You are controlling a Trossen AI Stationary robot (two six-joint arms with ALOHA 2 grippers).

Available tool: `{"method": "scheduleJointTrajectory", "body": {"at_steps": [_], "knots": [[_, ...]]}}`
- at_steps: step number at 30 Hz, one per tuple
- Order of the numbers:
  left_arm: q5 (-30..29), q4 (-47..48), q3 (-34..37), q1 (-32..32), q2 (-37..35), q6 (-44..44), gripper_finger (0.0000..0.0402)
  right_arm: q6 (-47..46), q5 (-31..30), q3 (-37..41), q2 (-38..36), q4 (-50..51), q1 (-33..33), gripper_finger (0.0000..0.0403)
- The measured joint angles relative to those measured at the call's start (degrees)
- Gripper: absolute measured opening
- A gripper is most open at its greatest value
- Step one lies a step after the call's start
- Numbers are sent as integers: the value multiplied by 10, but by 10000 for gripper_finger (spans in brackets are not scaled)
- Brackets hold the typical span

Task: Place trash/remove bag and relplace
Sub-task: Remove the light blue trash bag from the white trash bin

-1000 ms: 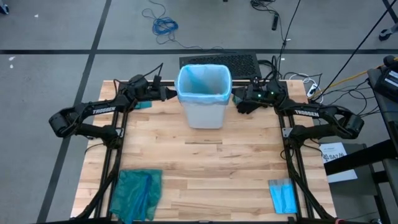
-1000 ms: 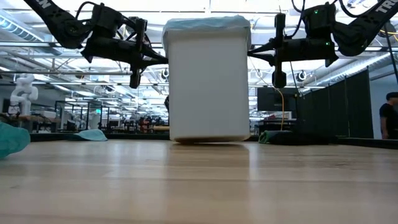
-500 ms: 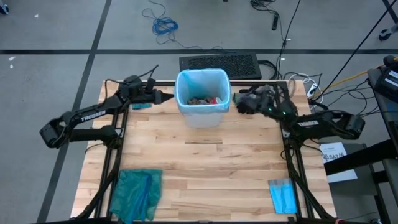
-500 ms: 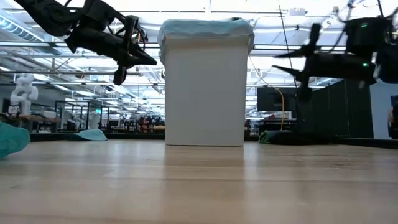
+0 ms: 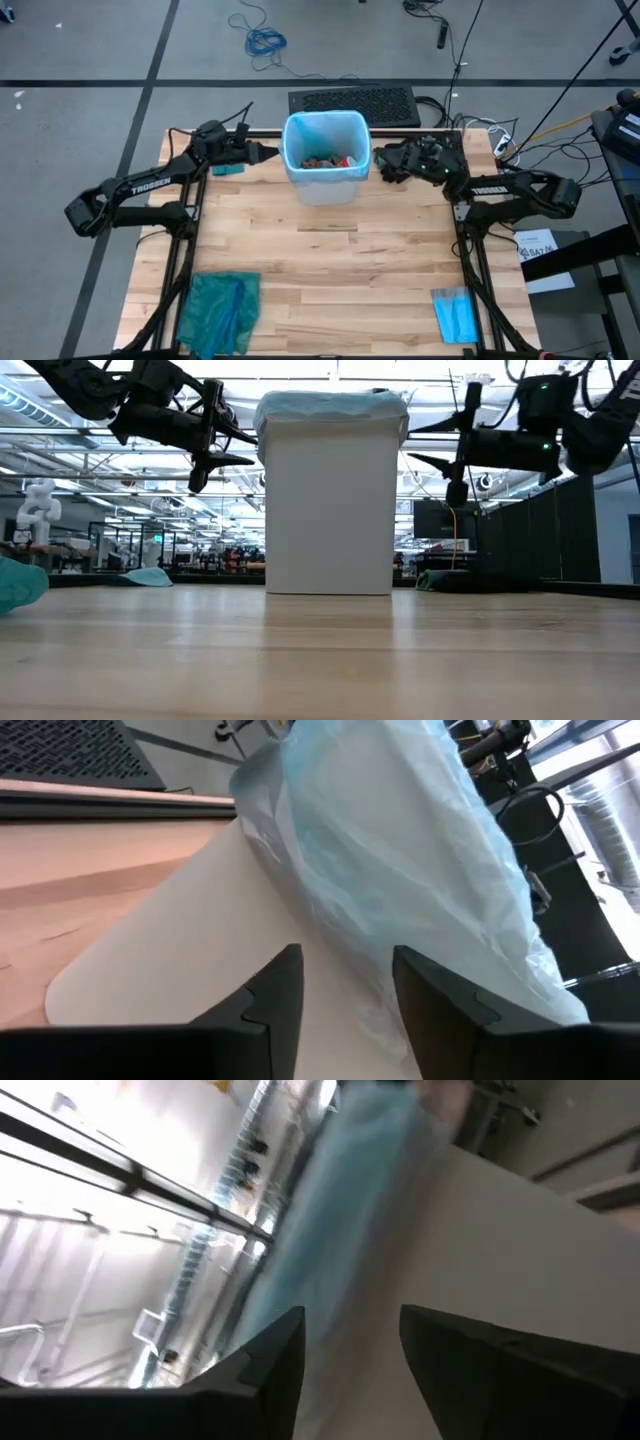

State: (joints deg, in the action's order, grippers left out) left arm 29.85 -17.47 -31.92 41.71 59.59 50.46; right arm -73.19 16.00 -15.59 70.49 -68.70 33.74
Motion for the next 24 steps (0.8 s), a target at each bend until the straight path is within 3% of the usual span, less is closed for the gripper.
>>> {"method": "scheduleJointTrajectory", "body": {"at_steps": [11, 17, 24], "knots": [[0, 0, 0, -6, 0, -2, 161, 0, 9, -38, 48, -23, -1, 99], [0, 0, 0, -6, 0, 1, 161, 2, 8, -38, 44, -66, -1, 11], [-1, 0, 0, -6, 0, 0, 161, -13, 4, -38, 19, -84, -1, 1]]}}
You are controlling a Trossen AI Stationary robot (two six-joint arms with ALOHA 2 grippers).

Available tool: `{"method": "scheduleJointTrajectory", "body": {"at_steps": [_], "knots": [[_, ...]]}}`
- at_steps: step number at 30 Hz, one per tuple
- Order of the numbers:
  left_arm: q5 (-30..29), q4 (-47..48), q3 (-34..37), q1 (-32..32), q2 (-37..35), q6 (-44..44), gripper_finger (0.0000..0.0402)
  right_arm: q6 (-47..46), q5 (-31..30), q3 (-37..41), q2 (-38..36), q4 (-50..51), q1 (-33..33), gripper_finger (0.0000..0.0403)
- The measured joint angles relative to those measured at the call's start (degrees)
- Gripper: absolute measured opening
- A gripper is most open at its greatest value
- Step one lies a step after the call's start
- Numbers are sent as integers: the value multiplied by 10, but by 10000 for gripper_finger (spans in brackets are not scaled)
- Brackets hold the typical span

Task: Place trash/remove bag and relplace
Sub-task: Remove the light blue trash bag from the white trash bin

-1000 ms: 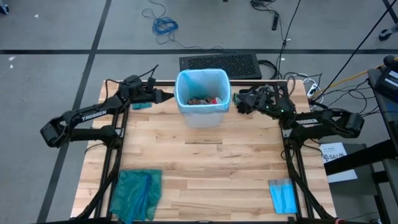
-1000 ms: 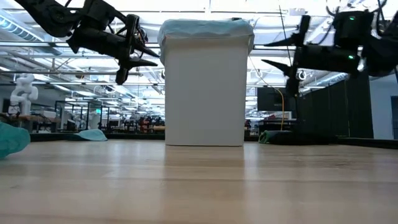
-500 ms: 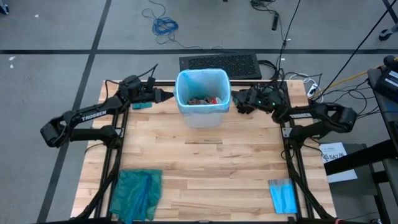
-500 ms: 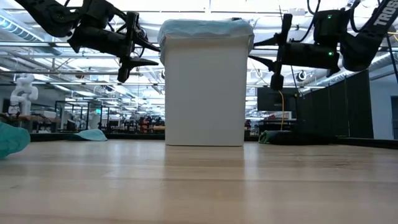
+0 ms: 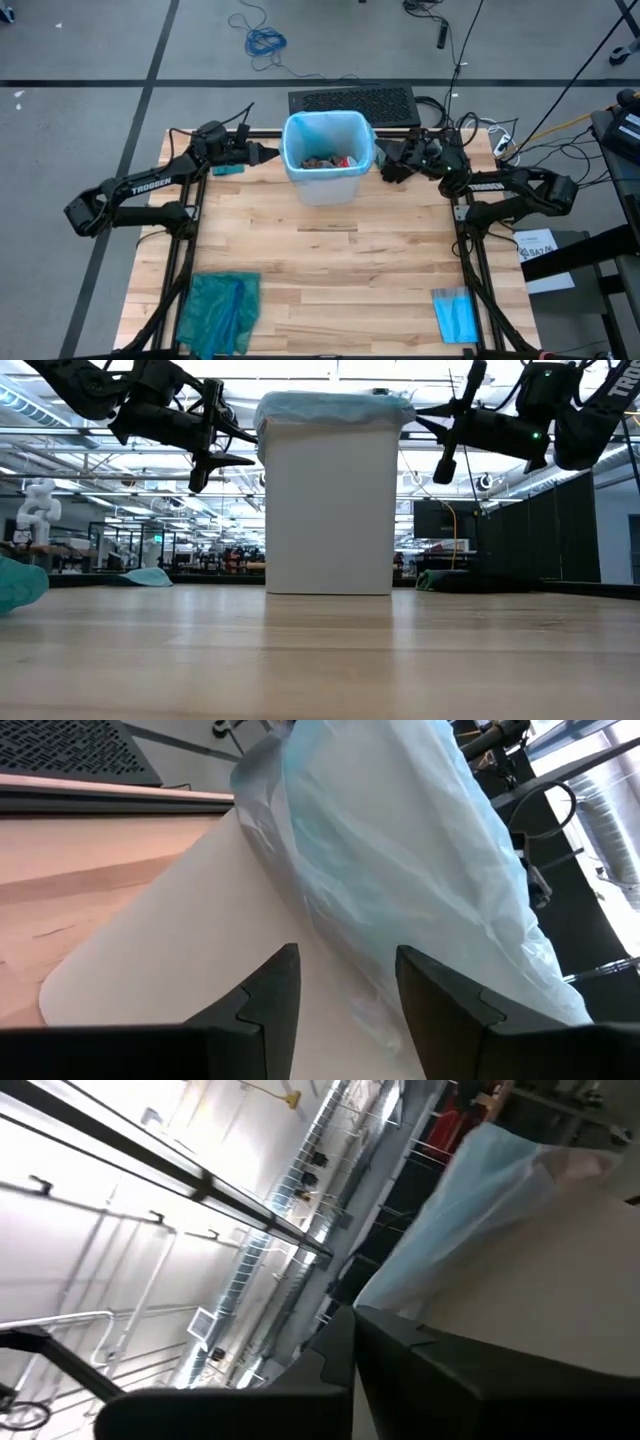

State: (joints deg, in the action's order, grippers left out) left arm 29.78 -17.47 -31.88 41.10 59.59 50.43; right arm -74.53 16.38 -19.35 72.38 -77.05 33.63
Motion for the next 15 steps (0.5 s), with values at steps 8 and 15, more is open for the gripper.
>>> {"method": "scheduleJointTrajectory", "body": {"at_steps": [8, 15], "knots": [[0, 0, 0, 0, 0, -2, 161, -13, 0, -28, -9, 4, 0, 0], [-1, -1, 0, 0, 0, -2, 161, 19, 51, -129, -10, 148, -6, 0]]}}
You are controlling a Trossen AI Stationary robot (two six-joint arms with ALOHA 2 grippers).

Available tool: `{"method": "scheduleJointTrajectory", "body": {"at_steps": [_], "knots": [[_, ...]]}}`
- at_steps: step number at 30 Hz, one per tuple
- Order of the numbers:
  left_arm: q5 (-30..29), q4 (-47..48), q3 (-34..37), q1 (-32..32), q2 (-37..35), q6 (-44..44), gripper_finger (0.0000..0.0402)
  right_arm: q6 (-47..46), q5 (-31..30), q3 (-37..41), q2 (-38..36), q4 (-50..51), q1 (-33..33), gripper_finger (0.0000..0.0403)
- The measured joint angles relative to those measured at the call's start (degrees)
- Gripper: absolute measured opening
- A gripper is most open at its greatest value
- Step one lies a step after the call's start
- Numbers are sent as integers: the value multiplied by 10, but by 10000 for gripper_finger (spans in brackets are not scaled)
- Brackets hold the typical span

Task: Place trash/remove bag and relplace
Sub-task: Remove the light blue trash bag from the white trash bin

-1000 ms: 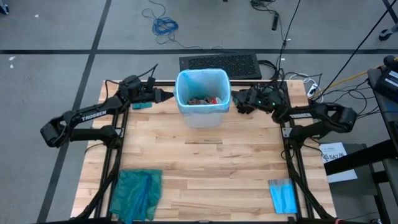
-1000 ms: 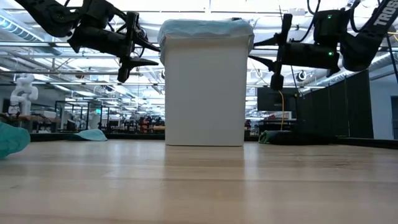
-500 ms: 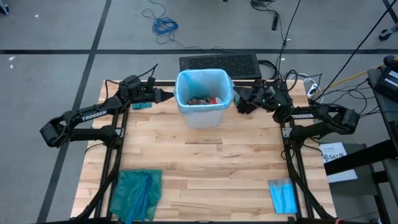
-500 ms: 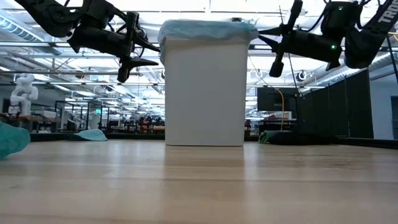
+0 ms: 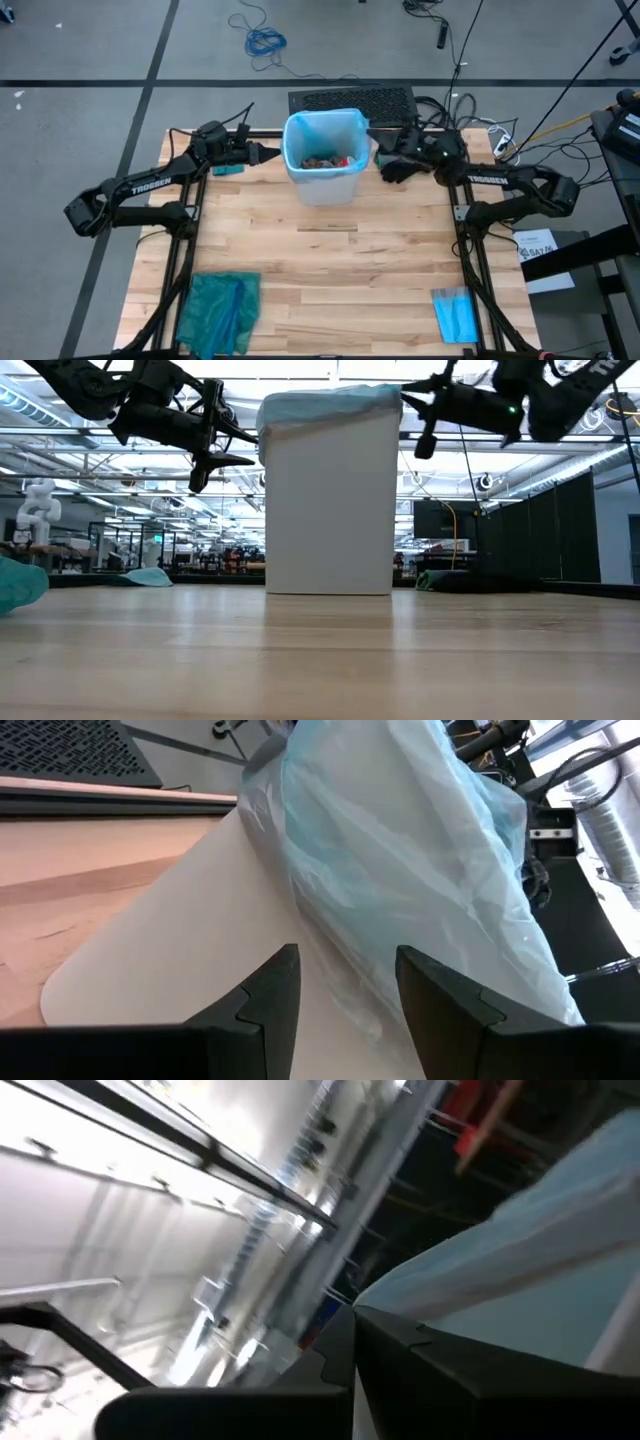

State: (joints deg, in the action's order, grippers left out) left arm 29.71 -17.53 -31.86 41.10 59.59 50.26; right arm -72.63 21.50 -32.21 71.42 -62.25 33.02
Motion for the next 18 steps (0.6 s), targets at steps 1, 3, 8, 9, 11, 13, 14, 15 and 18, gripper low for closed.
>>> {"method": "scheduleJointTrajectory", "body": {"at_steps": [1, 3, 8, 9, 11, 13, 14, 15, 18], "knots": [[0, -1, 0, 0, 0, 0, 161, 10, 5, -13, 0, 31, -3, 0], [0, -1, 0, 0, 0, -1, 161, 32, 12, -35, 0, 85, -8, 0], [-5, 20, 0, 0, 0, 3, 161, 48, 14, -57, 0, 107, -19, 0], [-13, 38, 0, 0, 0, 3, 161, 48, 14, -57, 0, 106, -20, 0], [-37, 70, 0, 0, 0, 3, 161, 48, 15, -57, 0, 104, -20, 0], [-38, 61, 1, 0, 1, 5, 161, 48, 15, -57, 0, 105, -21, 0], [-35, 44, 1, 0, 0, 9, 161, 48, 15, -57, 0, 106, -22, 0], [-30, 31, 0, 0, 0, 17, 161, 48, 15, -57, 0, 106, -22, 0], [-11, 3, 0, 0, 0, 33, 161, 48, 15, -57, 0, 105, -24, 0]]}}
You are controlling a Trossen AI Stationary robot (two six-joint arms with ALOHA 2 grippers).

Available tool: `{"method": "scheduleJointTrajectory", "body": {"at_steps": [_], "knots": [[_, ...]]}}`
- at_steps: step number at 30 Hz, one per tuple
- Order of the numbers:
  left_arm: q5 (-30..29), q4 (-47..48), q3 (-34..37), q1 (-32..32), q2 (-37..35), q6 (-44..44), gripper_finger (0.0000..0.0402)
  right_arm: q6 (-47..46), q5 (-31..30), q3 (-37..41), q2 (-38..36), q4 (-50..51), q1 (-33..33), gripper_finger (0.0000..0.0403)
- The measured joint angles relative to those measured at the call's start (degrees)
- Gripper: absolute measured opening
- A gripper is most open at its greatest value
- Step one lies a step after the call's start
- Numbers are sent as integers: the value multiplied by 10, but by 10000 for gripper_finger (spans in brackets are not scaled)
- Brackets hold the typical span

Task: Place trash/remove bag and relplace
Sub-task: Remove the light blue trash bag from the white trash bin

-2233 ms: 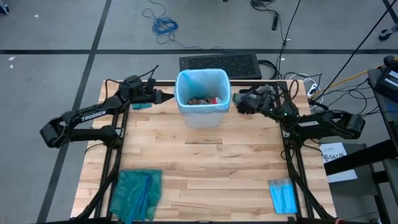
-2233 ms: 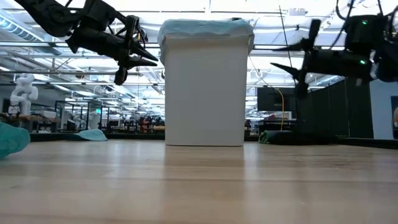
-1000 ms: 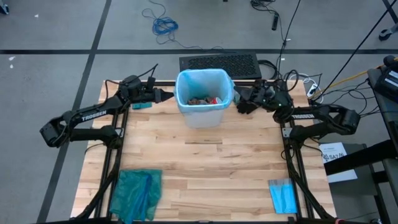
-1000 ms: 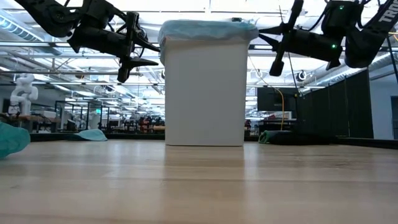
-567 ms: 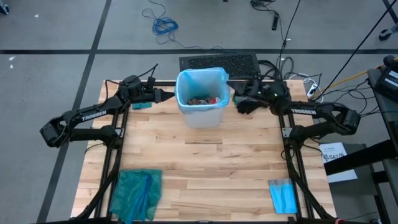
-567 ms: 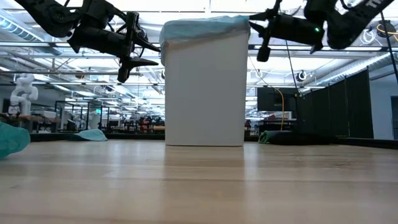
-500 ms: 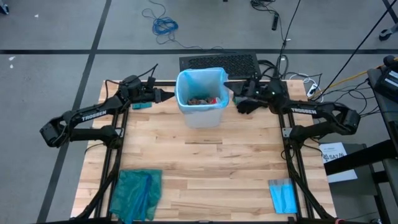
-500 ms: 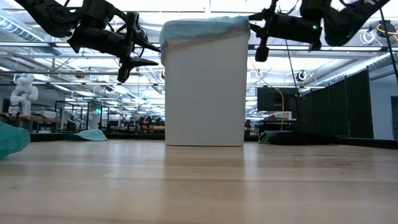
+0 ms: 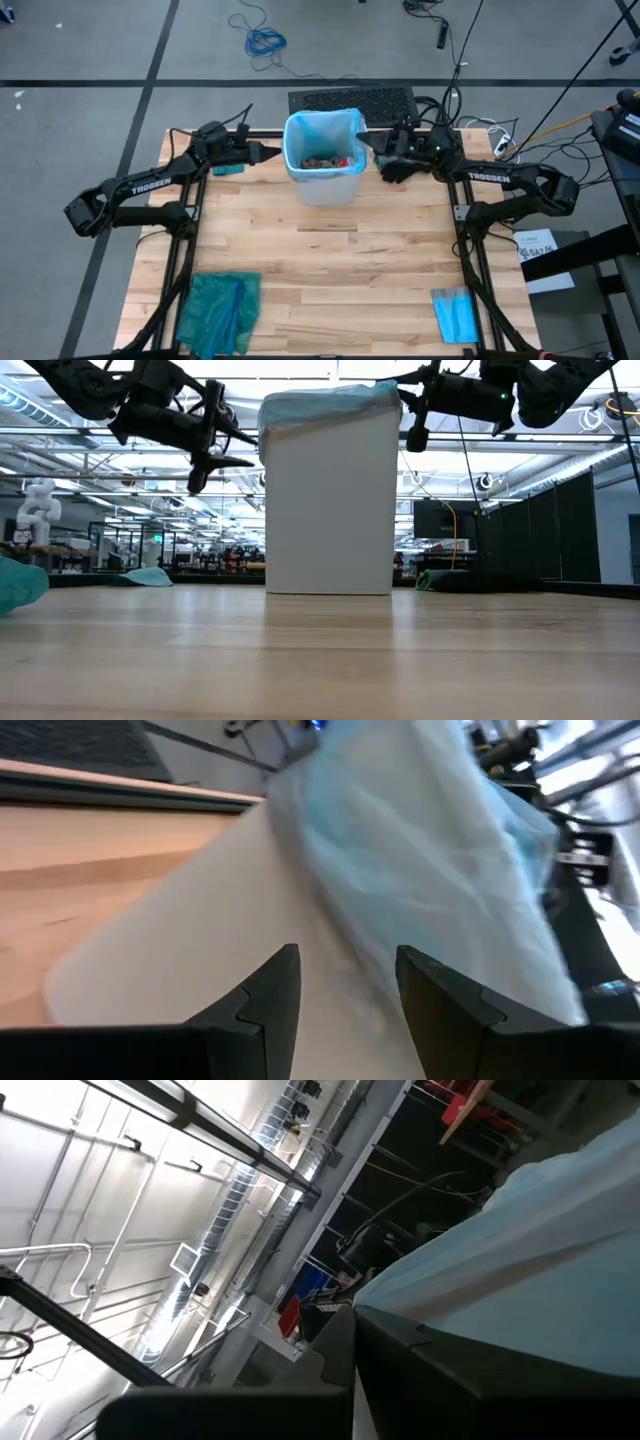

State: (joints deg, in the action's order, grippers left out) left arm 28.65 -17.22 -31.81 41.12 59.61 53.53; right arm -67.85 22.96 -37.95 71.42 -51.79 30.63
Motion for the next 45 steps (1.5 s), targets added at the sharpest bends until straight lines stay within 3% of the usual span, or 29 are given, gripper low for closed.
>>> {"method": "scheduleJointTrajectory", "body": {"at_steps": [6, 11, 14, 23, 38, 45], "knots": [[13, -38, 24, 3, 0, 30, 161, 4, -2, 0, 0, -2, 0, 0], [-11, -247, 104, 3, 0, 140, 161, 4, -3, 0, 0, -3, 0, 0], [-31, -313, 145, 3, 0, 182, 161, 4, -3, 0, 0, -2, 0, 0], [-57, -349, 159, -40, 0, 196, 161, -9, -4, 0, 0, -2, 0, 0], [-79, -359, 159, -54, 1, 191, 161, -11, -4, 1, 0, -26, 0, 0], [-107, -383, 159, -77, 46, 191, 161, -11, -4, 1, 0, -28, 0, 0]]}}
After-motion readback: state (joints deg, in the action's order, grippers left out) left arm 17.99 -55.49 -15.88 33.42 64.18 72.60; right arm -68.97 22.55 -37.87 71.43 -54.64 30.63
